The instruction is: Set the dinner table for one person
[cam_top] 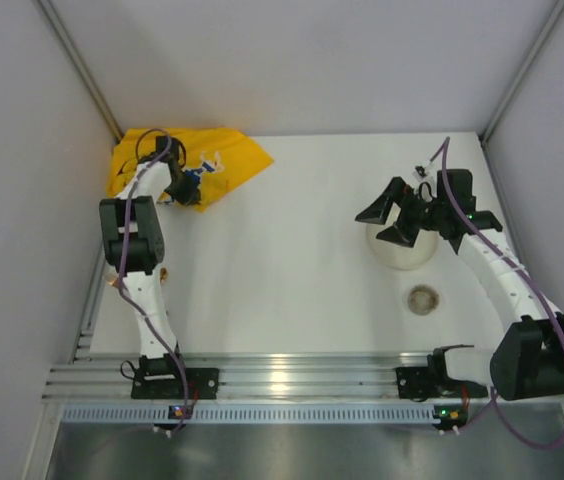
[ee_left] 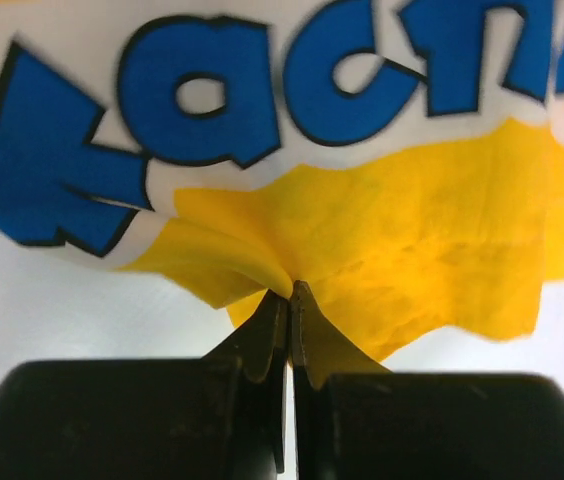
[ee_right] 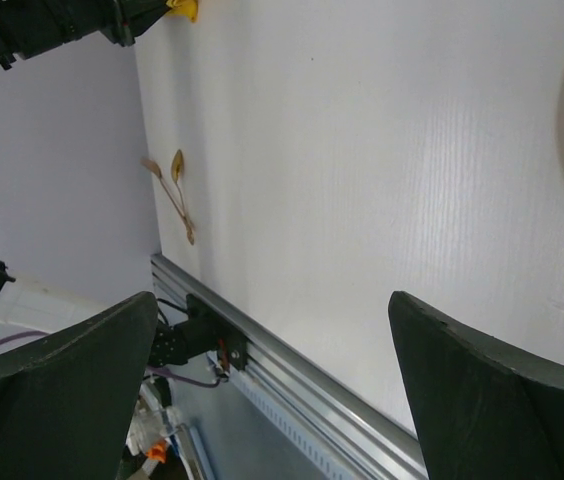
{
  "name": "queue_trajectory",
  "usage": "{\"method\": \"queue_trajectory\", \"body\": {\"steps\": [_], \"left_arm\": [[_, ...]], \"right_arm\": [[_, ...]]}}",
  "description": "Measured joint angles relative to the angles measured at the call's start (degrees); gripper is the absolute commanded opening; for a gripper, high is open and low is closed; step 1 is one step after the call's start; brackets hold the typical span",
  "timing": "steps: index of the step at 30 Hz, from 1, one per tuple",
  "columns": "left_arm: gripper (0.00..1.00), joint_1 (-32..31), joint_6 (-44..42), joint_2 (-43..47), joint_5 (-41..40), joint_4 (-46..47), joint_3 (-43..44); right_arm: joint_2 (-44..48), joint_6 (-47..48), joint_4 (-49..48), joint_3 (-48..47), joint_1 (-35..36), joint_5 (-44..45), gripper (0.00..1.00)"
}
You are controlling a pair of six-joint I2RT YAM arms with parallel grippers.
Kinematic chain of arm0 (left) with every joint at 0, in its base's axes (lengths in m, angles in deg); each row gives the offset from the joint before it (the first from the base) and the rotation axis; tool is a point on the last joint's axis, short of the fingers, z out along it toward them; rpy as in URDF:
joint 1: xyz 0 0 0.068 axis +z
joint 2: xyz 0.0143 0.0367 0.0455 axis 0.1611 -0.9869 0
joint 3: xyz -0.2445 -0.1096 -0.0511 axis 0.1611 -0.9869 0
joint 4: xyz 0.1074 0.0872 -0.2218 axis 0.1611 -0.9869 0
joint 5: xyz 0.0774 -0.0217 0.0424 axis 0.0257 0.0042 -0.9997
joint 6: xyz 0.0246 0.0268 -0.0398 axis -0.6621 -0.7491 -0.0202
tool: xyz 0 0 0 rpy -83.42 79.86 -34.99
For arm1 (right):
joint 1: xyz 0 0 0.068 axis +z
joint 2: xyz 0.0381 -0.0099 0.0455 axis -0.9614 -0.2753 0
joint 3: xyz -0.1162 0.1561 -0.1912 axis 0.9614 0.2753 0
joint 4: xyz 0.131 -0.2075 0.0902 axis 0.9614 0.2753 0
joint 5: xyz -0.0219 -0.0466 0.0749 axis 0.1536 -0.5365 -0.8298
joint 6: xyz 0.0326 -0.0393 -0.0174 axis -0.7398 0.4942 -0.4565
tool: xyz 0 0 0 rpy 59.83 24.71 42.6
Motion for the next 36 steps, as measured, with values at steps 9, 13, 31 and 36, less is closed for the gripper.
{"method": "queue_trajectory", "body": {"steps": [9, 13, 31, 36], "left_arm": [[0.95, -21.7, -2.4, 1.6, 5.0, -2.0, 4.3], [0.98, -30.1, -1.8, 4.9, 8.3, -3.8, 8.3], [0.98, -19.9, -9.4, 26.9, -8.0, -7.6, -7.8], [0.98, -17.6, -13.7, 8.2, -12.8, -8.9, 4.9]], "right_arm": [[2.3, 0.2, 0.9, 0.0, 0.0, -0.2, 1.00], [3.6, 0.2, 1.2, 0.0, -0.1, -0.2, 1.00], [-26.2, -1.1, 1.1, -22.6, 15.2, 1.4, 1.00], [-25.2, -1.5, 1.5, -21.0, 17.4, 1.5, 1.00]]}}
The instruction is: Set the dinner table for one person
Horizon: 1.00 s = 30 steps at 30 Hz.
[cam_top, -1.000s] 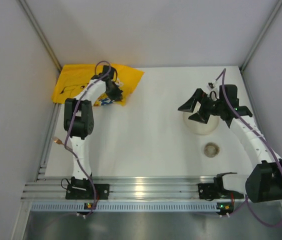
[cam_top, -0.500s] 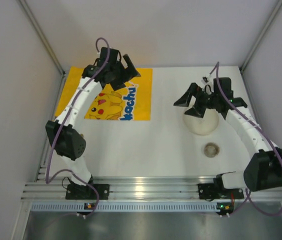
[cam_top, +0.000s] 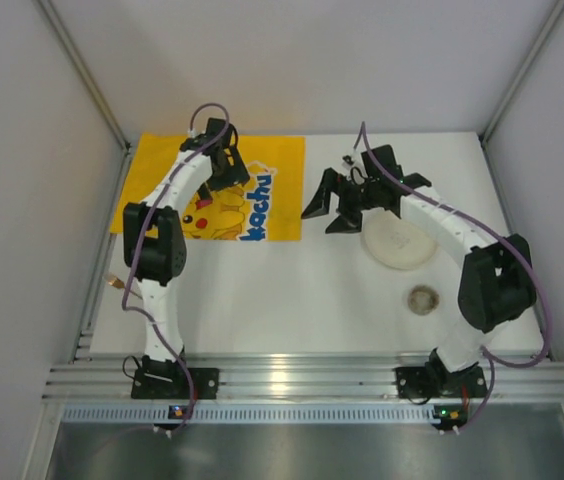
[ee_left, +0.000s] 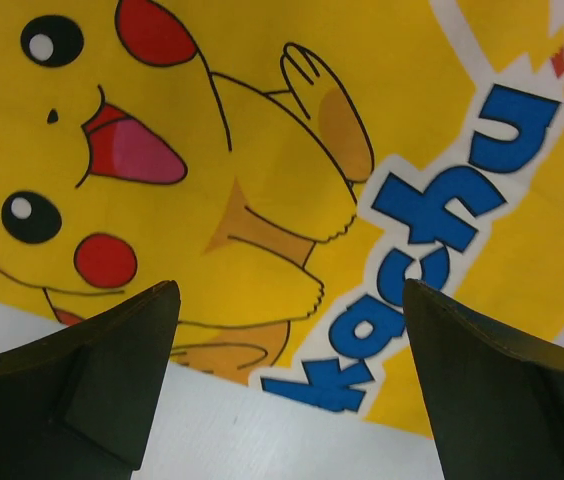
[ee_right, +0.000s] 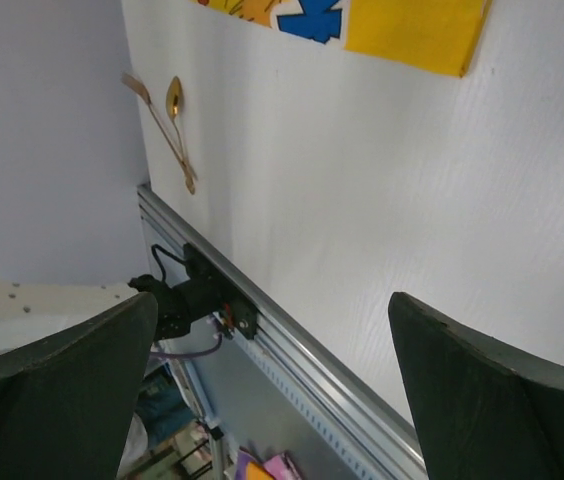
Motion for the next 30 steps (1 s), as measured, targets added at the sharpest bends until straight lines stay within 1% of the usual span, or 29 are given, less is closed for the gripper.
{"method": "queue_trajectory", "body": {"steps": [3, 6, 11, 17, 21, 24, 28, 30], "left_arm": [[0.98, -0.3, -2.5, -9.2, -2.7, -1.0, 7.7], [0.98, -0.6, -4.6, -13.9, -4.9, -2.0, 10.8], [0.98, -1.1, -6.1, -16.9, -5.3, -3.6, 11.0], [0.98, -3.5, -6.1, -15.7, -6.0, -1.4, 8.1], [0.98, -8.0, -5.7, -15.0, -6.3, -0.7, 6.8], [0.98, -13.1, -5.5, -15.0, -5.9, -0.4, 6.7], [0.98, -20.0, -4.4, -15.3, -3.5, -0.7, 7.1], [0.98, -22.5, -4.1, -15.8, -2.8, -1.2, 7.9]], "right_arm": [[3.4, 0.0, 0.4, 4.3, 0.1, 0.6, 1.00], [7.6, 0.1, 1.2, 8.8, 0.0, 1.7, 1.00], [14.1, 0.3, 2.7, 13.9, -0.8, 3.1, 1.00], [16.6, 0.8, 3.8, 15.9, -4.1, 4.2, 1.00], [16.8, 1.7, 4.9, 16.3, -6.1, 4.5, 1.00], [17.2, 2.4, 5.4, 17.0, -7.1, 4.6, 1.00], [17.7, 3.3, 6.1, 17.8, -7.9, 4.7, 1.00], [18.2, 3.8, 6.3, 18.6, -8.3, 4.8, 1.00]]}}
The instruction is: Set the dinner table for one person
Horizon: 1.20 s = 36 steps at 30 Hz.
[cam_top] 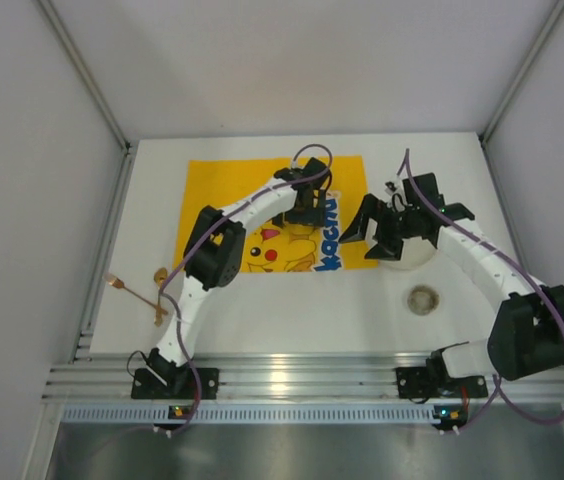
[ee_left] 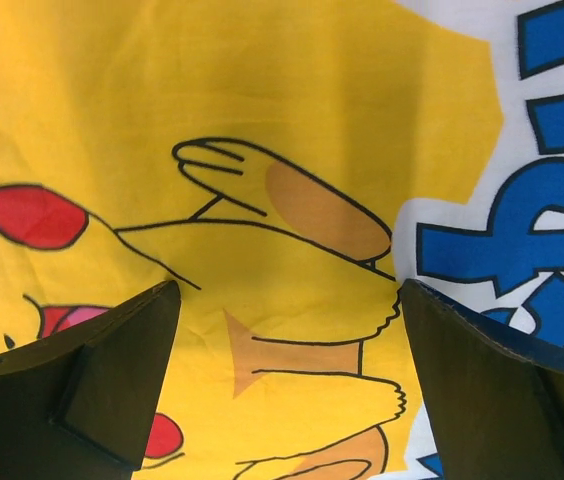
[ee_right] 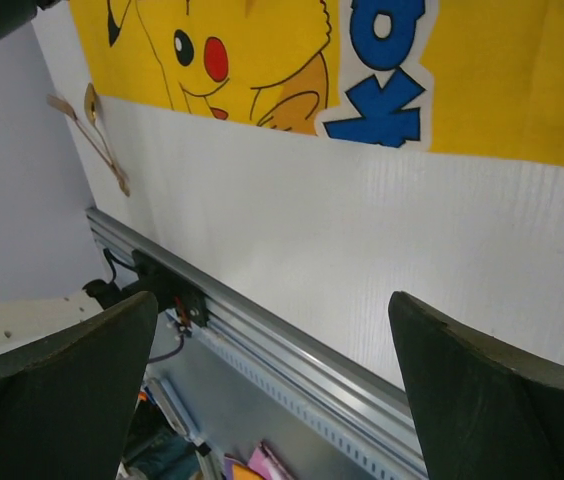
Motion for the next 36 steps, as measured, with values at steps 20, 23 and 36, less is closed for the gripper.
{"method": "queue_trajectory", "body": {"steps": [20, 23, 36], "left_arm": [[0.98, -3.8, 2.6, 5.0, 2.5, -7.1, 7.0], [0.98, -3.8, 2.6, 13.3, 2.6, -6.5, 2.9], [0.98, -3.4, 4.1, 30.6, 2.0, -6.4, -21.6]], "right_arm": [[2.4, 6.6, 10.7, -4.0, -13.9, 13.7, 1.00], [1.2, 6.8, 12.1, -4.7, -22.6, 17.7, 1.00], [-10.1, 5.4, 13.7, -0.6, -37.4, 23.8, 0.86]]}}
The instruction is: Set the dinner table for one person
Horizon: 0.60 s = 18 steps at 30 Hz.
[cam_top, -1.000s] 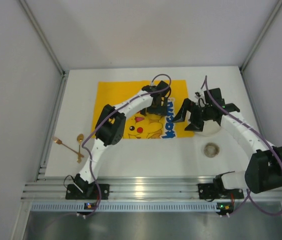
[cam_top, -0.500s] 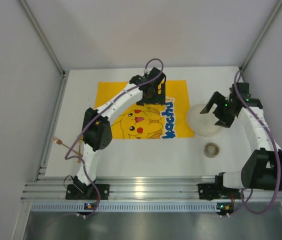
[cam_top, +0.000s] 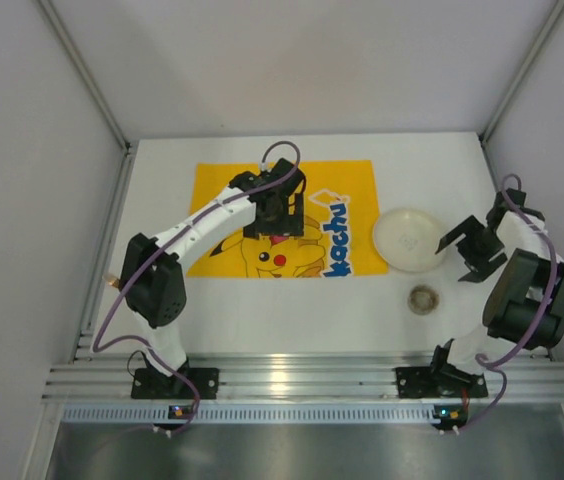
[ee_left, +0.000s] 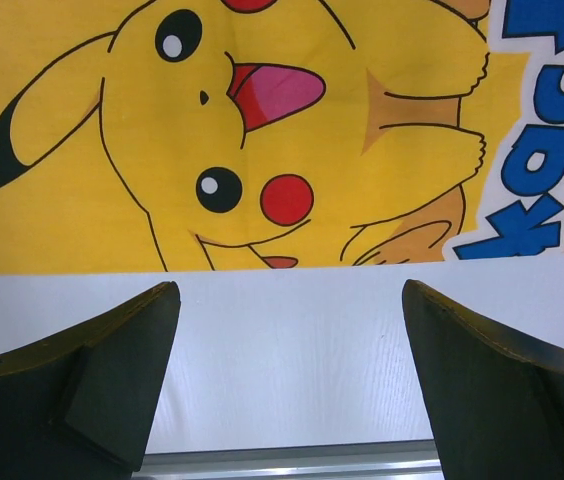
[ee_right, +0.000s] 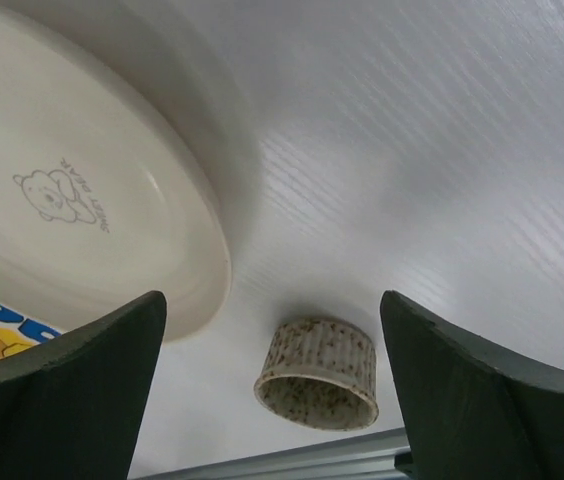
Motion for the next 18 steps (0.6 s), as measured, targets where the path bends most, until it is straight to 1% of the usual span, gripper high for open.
{"method": "queue_trajectory", "body": {"steps": [3, 4, 5, 7, 8, 9, 10, 12, 13, 15, 18], "left_arm": [[0.98, 0.2, 0.0, -0.1, 0.1, -0.3, -0.2], [0.98, 0.3, 0.0, -0.1, 0.1, -0.3, -0.1], [0.98, 0.4, -0.1, -0.1, 0.1, -0.2, 0.0], [0.98, 0.7, -0.3, -0.1, 0.2, -0.3, 0.0], [0.98, 0.8, -0.3, -0.1, 0.2, -0.3, 0.1], [0.98, 1.0, -0.5, -0.2, 0.2, -0.3, 0.4], [0.98, 1.2, -0.6, -0.2, 0.2, -0.3, 0.7], [0.98, 1.6, -0.9, -0.7, 0.5, -0.3, 1.5], [0.98, 1.7, -1.0, -1.0, 0.8, -0.3, 2.1], [0.98, 2.0, -1.3, -2.0, 1.2, -0.3, 3.0], [0.98, 2.1, -1.6, -3.5, 1.6, -0.5, 4.3]], "right_arm": [[-2.3, -0.6, -2.6, 1.2, 0.0, -0.9, 0.75], [-3.3, -0.9, -4.0, 1.8, 0.0, -1.4, 0.67], [-4.4, -1.1, -5.1, 2.3, 0.0, -2.1, 0.64], [-6.7, -1.7, -7.6, 3.2, 0.0, -3.5, 0.54], [-7.8, -2.1, -8.5, 3.5, 0.1, -4.3, 0.42], [-8.3, -2.4, -8.7, 3.4, 0.3, -5.4, 0.36], [-8.5, -2.7, -9.7, 3.4, 0.5, -5.5, 0.26], [-9.4, -3.2, -11.1, 2.9, 1.2, -6.2, 0.17], [-10.3, -3.4, -11.5, 2.3, 1.7, -6.4, 0.08], [-11.5, -3.0, -11.5, 0.3, 2.5, -7.2, 0.00], [-12.0, -2.5, -9.1, -5.0, 3.9, -3.5, 0.00]]}}
